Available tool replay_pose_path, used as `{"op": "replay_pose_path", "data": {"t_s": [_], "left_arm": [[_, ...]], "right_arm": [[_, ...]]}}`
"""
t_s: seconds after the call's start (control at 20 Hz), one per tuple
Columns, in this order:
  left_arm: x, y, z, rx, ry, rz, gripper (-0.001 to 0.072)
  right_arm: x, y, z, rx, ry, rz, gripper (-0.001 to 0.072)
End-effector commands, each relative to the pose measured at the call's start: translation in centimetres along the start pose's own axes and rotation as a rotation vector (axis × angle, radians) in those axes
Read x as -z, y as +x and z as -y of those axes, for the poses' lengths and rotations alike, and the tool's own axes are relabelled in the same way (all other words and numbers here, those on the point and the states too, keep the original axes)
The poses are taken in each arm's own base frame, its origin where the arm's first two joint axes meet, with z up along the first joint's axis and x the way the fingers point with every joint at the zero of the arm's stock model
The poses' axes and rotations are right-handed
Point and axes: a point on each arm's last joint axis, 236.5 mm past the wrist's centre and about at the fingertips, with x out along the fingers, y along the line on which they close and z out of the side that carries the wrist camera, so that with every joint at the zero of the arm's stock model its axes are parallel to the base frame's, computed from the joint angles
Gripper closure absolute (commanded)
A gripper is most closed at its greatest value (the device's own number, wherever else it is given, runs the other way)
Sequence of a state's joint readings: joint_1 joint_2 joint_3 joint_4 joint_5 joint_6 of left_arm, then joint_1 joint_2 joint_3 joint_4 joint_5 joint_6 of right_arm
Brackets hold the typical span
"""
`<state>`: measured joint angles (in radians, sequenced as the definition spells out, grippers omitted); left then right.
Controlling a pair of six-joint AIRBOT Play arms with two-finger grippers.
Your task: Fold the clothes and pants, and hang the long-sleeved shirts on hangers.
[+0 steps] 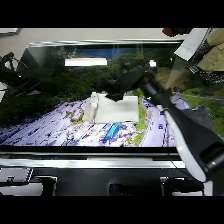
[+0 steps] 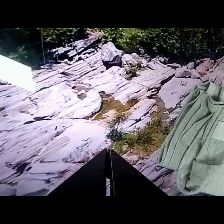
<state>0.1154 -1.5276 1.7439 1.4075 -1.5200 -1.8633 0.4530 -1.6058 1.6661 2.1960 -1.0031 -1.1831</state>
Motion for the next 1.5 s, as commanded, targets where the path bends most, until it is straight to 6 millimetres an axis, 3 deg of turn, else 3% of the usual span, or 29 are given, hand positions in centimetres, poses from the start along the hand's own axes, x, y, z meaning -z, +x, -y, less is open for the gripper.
{"op": "replay_pose_path", "data": {"t_s": [0.0,0.1,0.25,0.35,0.55,0.65,0.9,1.05,1.15,1.35,1.45], "left_arm": [[0.7,0.0,-0.3,-0.008,-0.001,-0.028,0.0692],[1.0,0.0,-0.4,-0.013,0.002,-0.042,0.0692],[1.4,-0.1,-0.5,-0.019,0.007,-0.061,0.0692],[1.6,-0.1,-0.6,-0.02,0.021,-0.068,0.0692],[1.4,0.0,-0.5,-0.019,0.02,-0.062,0.0692],[1.4,0.0,-0.5,-0.018,0.02,-0.06,0.0692],[1.4,0.0,-0.5,-0.018,0.021,-0.059,0.0692],[1.4,0.0,-0.5,-0.017,0.02,-0.059,0.0692],[1.3,0.0,-0.5,-0.017,0.02,-0.056,0.0691],[1.1,0.0,-0.4,-0.014,0.02,-0.049,0.0691],[1.2,0.0,-0.4,-0.014,0.021,-0.05,0.0691]], "right_arm": [[-3.2,-7.6,2.8,0.05,-0.04,0.059,0.0053],[-5.9,-12.5,8.2,0.124,-0.025,0.09,0.0052],[-8.3,-16.6,17.0,0.194,0.072,0.104,0.0053],[-8.0,-16.3,21.4,0.167,0.147,0.066,0.0053],[-3.6,-9.9,26.3,0.099,0.211,-0.127,0.0053],[-1.7,-6.8,27.2,0.07,0.229,-0.207,0.0057],[-0.4,-1.1,27.0,0.034,0.234,-0.253,0.0066],[0.3,1.3,26.5,0.053,0.213,-0.258,0.0134],[0.2,2.0,26.0,0.056,0.211,-0.246,0.0206],[0.4,2.1,25.4,0.049,0.211,-0.255,0.0634],[-0.3,1.3,24.4,0.041,0.193,-0.234,0.0673]]}}
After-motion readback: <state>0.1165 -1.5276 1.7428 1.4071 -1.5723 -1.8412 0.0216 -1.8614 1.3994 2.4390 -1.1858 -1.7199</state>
